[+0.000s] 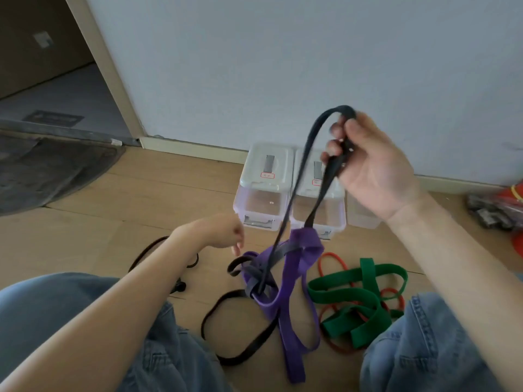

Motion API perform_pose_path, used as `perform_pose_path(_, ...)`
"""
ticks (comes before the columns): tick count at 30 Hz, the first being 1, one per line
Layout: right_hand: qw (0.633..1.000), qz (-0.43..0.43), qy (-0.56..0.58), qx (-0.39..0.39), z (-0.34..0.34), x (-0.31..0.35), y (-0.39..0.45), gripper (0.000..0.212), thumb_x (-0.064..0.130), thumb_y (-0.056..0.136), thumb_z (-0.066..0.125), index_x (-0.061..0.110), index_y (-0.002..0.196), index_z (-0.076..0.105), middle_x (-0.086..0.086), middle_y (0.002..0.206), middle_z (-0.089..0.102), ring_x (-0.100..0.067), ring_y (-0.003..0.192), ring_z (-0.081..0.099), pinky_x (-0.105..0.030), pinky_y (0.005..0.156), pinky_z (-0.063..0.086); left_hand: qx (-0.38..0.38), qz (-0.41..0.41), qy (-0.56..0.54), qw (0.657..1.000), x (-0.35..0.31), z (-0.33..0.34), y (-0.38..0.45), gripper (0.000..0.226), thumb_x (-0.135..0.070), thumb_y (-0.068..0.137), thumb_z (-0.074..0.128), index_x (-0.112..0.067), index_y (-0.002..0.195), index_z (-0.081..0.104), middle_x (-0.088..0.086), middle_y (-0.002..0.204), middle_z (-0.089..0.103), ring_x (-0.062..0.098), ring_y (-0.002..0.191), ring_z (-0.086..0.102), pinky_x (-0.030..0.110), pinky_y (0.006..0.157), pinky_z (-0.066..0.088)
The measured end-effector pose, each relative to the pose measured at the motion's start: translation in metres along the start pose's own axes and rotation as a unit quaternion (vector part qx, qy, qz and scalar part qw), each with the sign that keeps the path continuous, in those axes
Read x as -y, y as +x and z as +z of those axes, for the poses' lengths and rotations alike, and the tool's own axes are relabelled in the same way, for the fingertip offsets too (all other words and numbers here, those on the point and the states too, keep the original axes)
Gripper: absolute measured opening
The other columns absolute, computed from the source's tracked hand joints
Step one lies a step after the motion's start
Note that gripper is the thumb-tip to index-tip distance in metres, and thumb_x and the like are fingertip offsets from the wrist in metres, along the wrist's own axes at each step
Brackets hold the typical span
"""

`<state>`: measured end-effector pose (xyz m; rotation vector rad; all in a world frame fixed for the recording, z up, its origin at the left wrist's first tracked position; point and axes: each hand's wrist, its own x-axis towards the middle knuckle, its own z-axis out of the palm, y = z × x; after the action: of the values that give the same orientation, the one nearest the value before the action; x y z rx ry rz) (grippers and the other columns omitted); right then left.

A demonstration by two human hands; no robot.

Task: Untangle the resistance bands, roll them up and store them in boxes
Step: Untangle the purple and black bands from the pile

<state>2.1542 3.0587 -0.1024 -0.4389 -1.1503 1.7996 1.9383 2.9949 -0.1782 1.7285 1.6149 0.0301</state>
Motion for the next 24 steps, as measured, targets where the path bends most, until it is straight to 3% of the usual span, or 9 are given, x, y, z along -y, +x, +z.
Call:
perform_pose_path(2,0.999,0.014,-0.027,-0.030,-0.012,0.008,-0.002,0.005,0.014,0.079,0.058,0.014,0.083,0.058,0.004,0.070,0.052,-0.010,0.054,0.040,-0.026,0.065,0.035,-0.065,-0.007,-0.144,0.987,0.000,-0.016,-0.005,0.021,-0.012,0.099,0.038,-0.010,0.098,0.058,0.006,0.086,0.068,0.017,0.092,0.065,0.015,0.080,0.049)
perform_pose_path(4,0.996,0.069,-0.061,-0.005,-0.014,0.001,-0.008,0.007,0.008,0.076,0.060,0.012,0.081,0.057,0.002,0.067,0.053,-0.010,0.050,0.037,-0.026,0.061,0.032,-0.122,0.050,-0.255,0.958,-0.001,-0.033,-0.006,0.007,-0.019,0.096,0.048,-0.020,0.099,0.054,-0.003,0.090,0.065,0.013,0.094,0.064,0.024,0.084,0.052)
perform_pose_path(7,0.979,0.149,-0.110,0.080,-0.001,-0.018,-0.014,0.010,0.005,0.077,0.058,0.014,0.078,0.063,-0.003,0.070,0.051,-0.010,0.050,0.036,-0.024,0.058,0.035,-0.031,0.138,-0.244,0.959,-0.025,-0.016,-0.001,0.045,-0.024,0.087,0.064,-0.028,0.127,0.044,-0.014,0.118,0.059,0.005,0.111,0.056,0.018,0.085,0.047)
perform_pose_path(10,0.986,0.127,-0.087,0.069,0.002,-0.016,-0.012,0.014,0.005,0.077,0.054,0.015,0.071,0.061,-0.004,0.067,0.047,-0.010,0.048,0.034,-0.025,0.055,0.032,-0.041,0.162,-0.313,0.935,-0.045,0.015,0.014,0.020,-0.010,0.093,0.054,-0.004,0.111,0.058,0.005,0.100,0.067,0.011,0.090,0.065,0.017,0.080,0.051)
perform_pose_path(14,0.997,0.064,-0.038,-0.022,-0.012,-0.003,-0.007,0.029,0.008,0.080,0.046,0.020,0.059,0.061,0.004,0.058,0.044,-0.010,0.048,0.031,-0.024,0.055,0.030,-0.011,0.071,-0.080,0.994,-0.016,0.023,0.017,0.018,-0.020,0.095,0.050,-0.008,0.082,0.055,-0.002,0.074,0.058,0.008,0.068,0.053,0.007,0.064,0.039)
perform_pose_path(16,0.992,0.071,-0.100,-0.042,-0.023,0.000,-0.006,0.027,0.007,0.085,0.045,0.017,0.066,0.063,0.003,0.061,0.048,-0.010,0.049,0.036,-0.025,0.058,0.034,-0.030,0.027,-0.046,0.998,-0.009,0.014,0.011,0.022,-0.024,0.097,0.046,-0.016,0.078,0.053,-0.004,0.072,0.057,0.010,0.068,0.054,0.011,0.063,0.041)
perform_pose_path(18,0.954,0.140,-0.264,-0.007,-0.032,0.003,-0.009,0.009,0.008,0.085,0.055,0.010,0.085,0.063,0.000,0.070,0.060,-0.013,0.056,0.051,-0.023,0.061,0.045,-0.137,0.030,-0.177,0.974,-0.018,-0.011,0.000,0.027,-0.025,0.099,0.042,-0.015,0.077,0.054,-0.005,0.058,0.056,0.010,0.056,0.055,0.021,0.059,0.043)
perform_pose_path(21,0.868,0.262,-0.415,0.081,-0.033,-0.008,-0.017,0.050,0.026,0.069,0.076,0.021,0.115,0.058,0.003,0.102,0.071,-0.012,0.093,0.067,-0.030,0.091,0.050,-0.209,0.168,-0.426,0.864,-0.046,-0.062,-0.030,0.026,-0.027,0.098,0.043,-0.014,0.078,0.052,-0.011,0.045,0.041,0.006,0.039,0.037,0.020,0.046,0.040)
perform_pose_path(24,0.897,0.254,-0.340,0.120,-0.013,-0.025,-0.018,0.073,0.031,0.064,0.083,0.029,0.127,0.046,0.003,0.115,0.067,-0.015,0.108,0.063,-0.039,0.104,0.038,-0.177,0.227,-0.409,0.866,-0.069,-0.068,-0.044,0.020,-0.027,0.096,0.048,-0.015,0.080,0.053,-0.011,0.047,0.038,0.007,0.041,0.032,0.017,0.041,0.033)
